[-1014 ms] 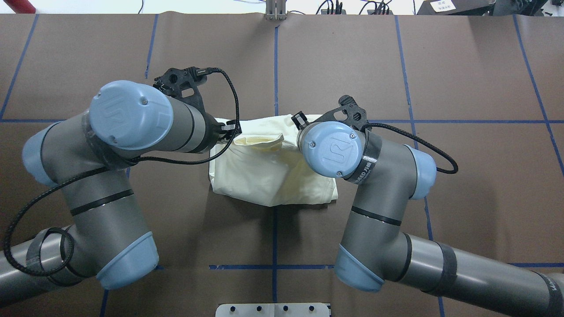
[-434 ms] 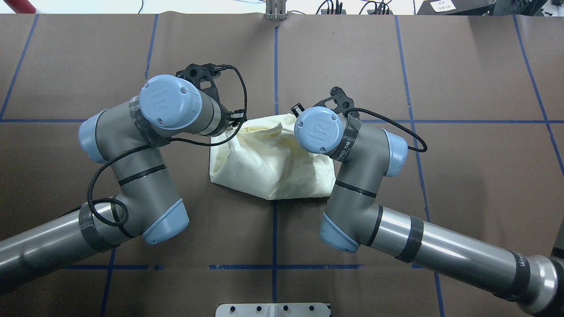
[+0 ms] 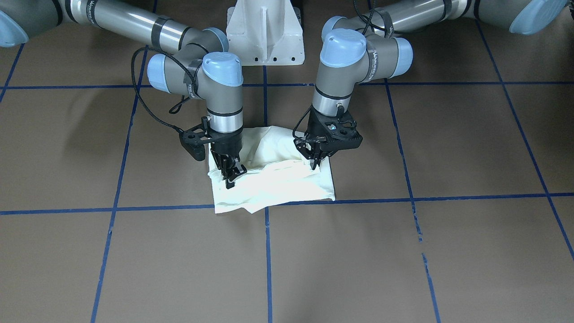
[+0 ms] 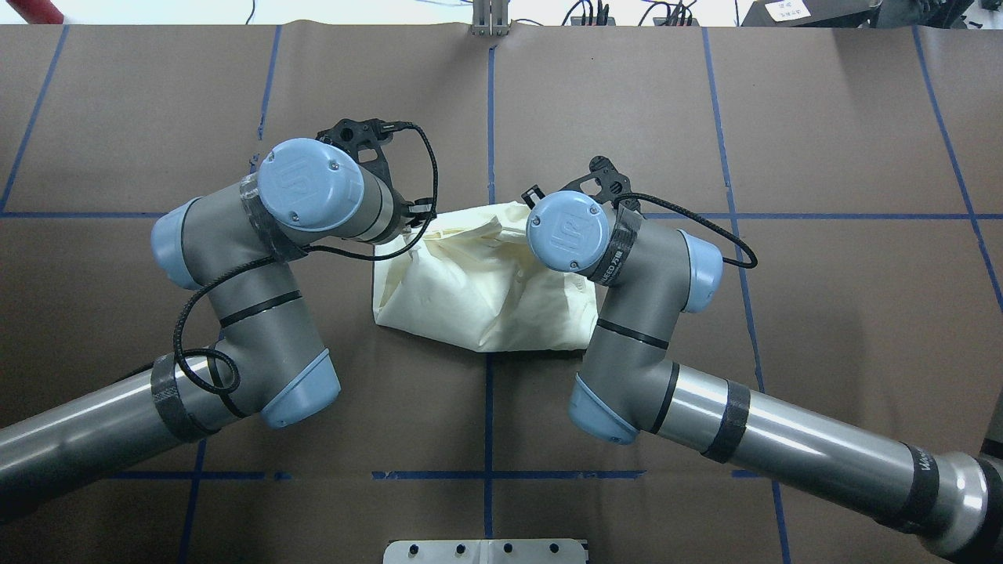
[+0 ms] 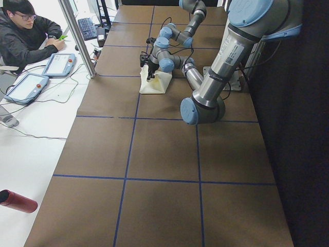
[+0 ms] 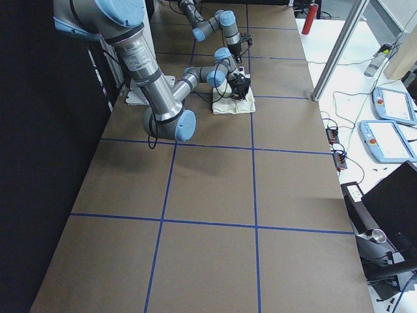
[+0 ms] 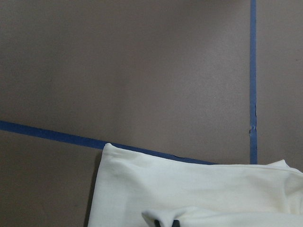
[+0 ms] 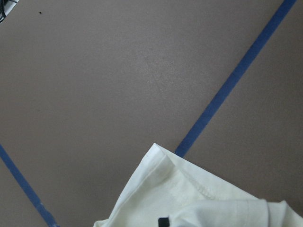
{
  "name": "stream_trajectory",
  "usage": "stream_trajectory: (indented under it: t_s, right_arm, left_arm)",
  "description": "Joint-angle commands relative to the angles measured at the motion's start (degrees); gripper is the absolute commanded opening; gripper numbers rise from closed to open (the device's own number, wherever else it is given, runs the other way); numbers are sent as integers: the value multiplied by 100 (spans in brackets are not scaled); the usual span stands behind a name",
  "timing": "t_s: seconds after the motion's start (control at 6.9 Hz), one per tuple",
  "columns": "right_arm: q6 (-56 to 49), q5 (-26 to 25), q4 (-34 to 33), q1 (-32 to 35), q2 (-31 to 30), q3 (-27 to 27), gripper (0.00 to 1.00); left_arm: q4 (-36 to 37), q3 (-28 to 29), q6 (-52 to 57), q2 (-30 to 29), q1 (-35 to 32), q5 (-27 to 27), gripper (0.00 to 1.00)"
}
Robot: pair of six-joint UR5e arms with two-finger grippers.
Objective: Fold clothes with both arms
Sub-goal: 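Lay the folded edge down and open both grippers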
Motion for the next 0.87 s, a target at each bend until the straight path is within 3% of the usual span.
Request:
stream_trajectory:
  t_s: [0.0, 0.14, 0.58, 0.72]
  right_arm:
    - [-491, -9, 0, 1, -4, -75, 63]
    - [-669, -9, 17, 27, 5, -66, 100]
    - [-1127, 675, 35, 404, -21, 240, 100]
    - [-1319, 729, 35, 457, -47, 372, 100]
  left_arm:
    - [-6, 12, 72, -1, 0, 0, 42]
    - [-137, 4, 578, 7, -18, -9, 99]
    - [-741, -276, 1212, 278, -132, -542, 100]
    - [-1632, -391, 1537, 784, -123, -553, 100]
